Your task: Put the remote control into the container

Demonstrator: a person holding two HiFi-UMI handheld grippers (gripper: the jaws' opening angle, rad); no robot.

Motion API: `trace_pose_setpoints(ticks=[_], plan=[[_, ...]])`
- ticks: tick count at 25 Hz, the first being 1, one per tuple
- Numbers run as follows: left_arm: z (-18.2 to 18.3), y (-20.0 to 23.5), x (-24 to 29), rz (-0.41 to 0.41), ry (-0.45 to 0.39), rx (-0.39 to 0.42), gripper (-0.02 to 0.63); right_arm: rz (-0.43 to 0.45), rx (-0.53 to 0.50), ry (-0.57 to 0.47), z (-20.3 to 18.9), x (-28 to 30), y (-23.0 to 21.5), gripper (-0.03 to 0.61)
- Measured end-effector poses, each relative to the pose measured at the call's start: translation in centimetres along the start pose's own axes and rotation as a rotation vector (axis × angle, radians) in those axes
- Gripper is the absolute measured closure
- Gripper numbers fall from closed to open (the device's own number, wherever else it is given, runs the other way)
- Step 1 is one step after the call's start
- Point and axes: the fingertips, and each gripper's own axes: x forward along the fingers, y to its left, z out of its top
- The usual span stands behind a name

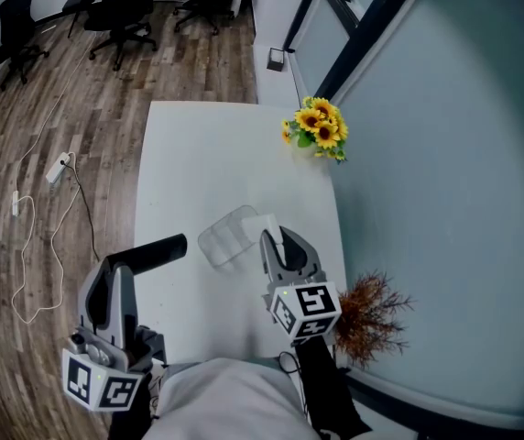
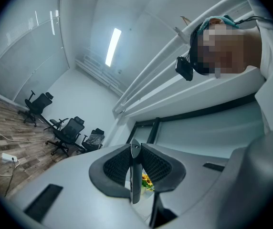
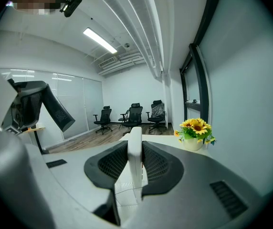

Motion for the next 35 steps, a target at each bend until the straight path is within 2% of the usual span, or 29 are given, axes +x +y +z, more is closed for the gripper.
trace_pose_setpoints(ticks=[35], plan=[[-0.2, 0.2, 0.2, 0.003, 0.013, -0.002, 0.541, 0.0, 0.007, 0.031, -1.3, 0.9, 0.0, 0.488]])
